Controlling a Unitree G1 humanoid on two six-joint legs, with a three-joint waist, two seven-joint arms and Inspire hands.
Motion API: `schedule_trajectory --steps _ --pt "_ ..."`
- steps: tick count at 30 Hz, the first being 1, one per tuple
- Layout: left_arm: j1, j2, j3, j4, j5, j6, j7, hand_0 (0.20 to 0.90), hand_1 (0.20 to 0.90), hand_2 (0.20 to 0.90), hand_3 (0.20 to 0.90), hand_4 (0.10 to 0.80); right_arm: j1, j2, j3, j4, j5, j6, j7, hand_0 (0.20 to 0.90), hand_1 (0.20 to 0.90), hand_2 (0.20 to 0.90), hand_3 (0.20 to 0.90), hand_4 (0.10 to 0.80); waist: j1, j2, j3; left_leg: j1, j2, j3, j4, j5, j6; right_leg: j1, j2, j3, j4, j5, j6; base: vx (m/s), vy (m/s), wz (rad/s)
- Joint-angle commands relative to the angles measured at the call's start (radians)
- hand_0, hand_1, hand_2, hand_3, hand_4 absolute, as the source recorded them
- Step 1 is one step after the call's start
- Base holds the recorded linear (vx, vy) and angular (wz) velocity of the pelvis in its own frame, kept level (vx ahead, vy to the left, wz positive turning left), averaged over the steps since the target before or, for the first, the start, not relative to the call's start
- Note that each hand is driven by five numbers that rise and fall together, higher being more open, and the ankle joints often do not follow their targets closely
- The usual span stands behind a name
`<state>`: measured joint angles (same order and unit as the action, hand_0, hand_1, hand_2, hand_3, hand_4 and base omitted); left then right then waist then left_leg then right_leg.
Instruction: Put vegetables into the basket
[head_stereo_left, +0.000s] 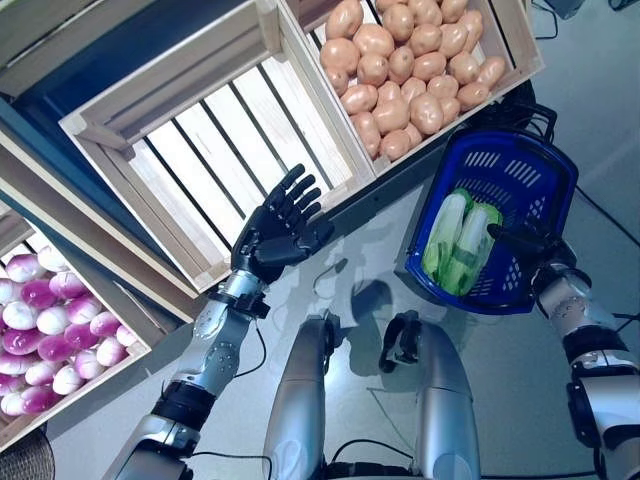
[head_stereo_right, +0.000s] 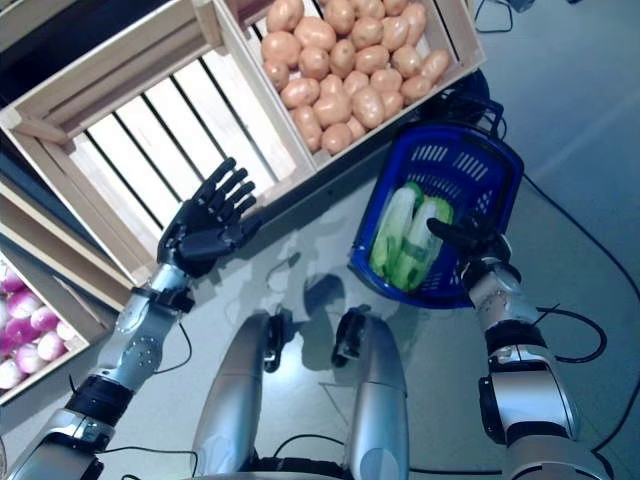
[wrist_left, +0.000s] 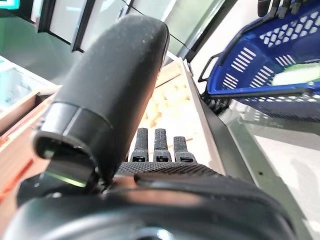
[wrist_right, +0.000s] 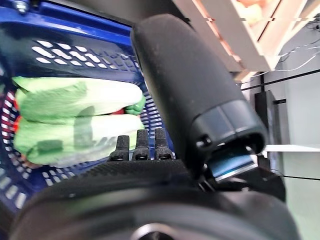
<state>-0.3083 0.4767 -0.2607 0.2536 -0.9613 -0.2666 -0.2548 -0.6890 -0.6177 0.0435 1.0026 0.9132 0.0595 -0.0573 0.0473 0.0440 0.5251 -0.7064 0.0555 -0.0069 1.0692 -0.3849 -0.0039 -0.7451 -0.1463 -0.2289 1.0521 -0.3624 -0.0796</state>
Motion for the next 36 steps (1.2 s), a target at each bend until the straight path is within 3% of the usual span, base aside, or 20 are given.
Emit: schedule_trajectory --steps 1,6,12,16,20,24,30,36 --pt "0.0 -0.009 0.011 -0.128 0.004 -0.109 -0.058 0.9 0.9 0.9 0.9 0.8 -0.001 -0.08 -0.055 -0.043 0.019 -0.074 0.032 0.9 0.9 0.9 0.9 0.8 0.012 -0.024 -0.066 0.148 -0.028 0.096 -0.094 0.071 0.083 0.24 0.034 -0.014 -0.131 0.027 -0.053 0.072 0.081 -0.03" --pt "0.006 -0.005 -0.005 -0.073 0.08 -0.103 -0.068 0.9 0.9 0.9 0.9 0.8 0.058 -0.044 -0.067 -0.037 0.034 -0.063 0.067 0.9 0.9 0.9 0.9 0.8 0.015 -0.05 -0.146 0.331 -0.024 0.117 -0.355 0.127 0.059 0.422 0.052 -0.025 -0.38 0.097 -0.028 0.064 0.067 -0.04" --pt "0.053 -0.028 -0.007 0.022 0.167 -0.002 -0.105 0.9 0.9 0.9 0.9 0.8 0.181 0.074 -0.063 -0.121 0.027 -0.069 0.091 0.9 0.9 0.9 0.9 0.8 0.005 -0.074 -0.285 0.581 -0.037 0.15 -0.727 0.203 0.045 0.66 0.09 -0.006 -0.759 0.208 0.024 0.145 0.064 -0.11" --pt "0.111 -0.074 -0.024 0.125 0.213 0.034 -0.089 0.9 0.9 0.9 0.9 0.8 0.279 0.171 -0.048 -0.231 -0.01 -0.142 0.081 0.9 0.9 0.9 0.9 0.8 -0.006 -0.066 -0.352 0.709 -0.053 0.147 -0.927 0.269 0.044 0.768 0.108 0.027 -0.929 0.274 0.049 0.111 0.1 -0.11" --pt "0.206 -0.112 -0.021 0.209 0.283 0.006 -0.055 0.9 0.9 0.9 0.9 0.8 0.436 0.285 -0.011 -0.425 -0.058 -0.255 0.088 0.9 0.9 0.9 0.9 0.8 -0.027 -0.059 -0.398 0.795 -0.056 0.157 -1.072 0.312 0.052 0.826 0.119 0.056 -1.041 0.326 0.065 0.036 0.085 -0.16" --pt "0.258 -0.133 -0.013 0.254 0.345 -0.018 -0.025 0.9 0.9 0.9 0.9 0.8 0.525 0.353 0.035 -0.516 -0.156 -0.322 0.089 0.9 0.9 0.9 0.9 0.8 -0.04 -0.056 -0.427 0.84 -0.056 0.162 -1.156 0.338 0.054 0.862 0.125 0.065 -1.122 0.361 0.074 0.026 0.042 -0.12" --pt "0.3 -0.172 0.005 0.313 0.375 -0.05 0.029 0.9 0.9 0.9 0.9 0.8 0.617 0.408 0.094 -0.582 -0.269 -0.382 0.082 0.9 0.9 0.9 0.9 0.8 -0.062 -0.057 -0.443 0.844 -0.055 0.176 -1.156 0.327 0.055 0.866 0.129 0.074 -1.139 0.369 0.08 0.003 0.007 -0.01" --pt "0.337 -0.248 0.041 0.45 0.43 -0.088 0.139 0.9 0.9 0.9 0.9 0.8 0.714 0.471 0.176 -0.598 -0.252 -0.358 0.113 0.9 0.9 0.9 0.9 0.8 -0.091 -0.06 -0.442 0.862 -0.056 0.189 -1.156 0.32 0.062 0.883 0.131 0.088 -1.139 0.363 0.081 0.04 0.02 -0.02"
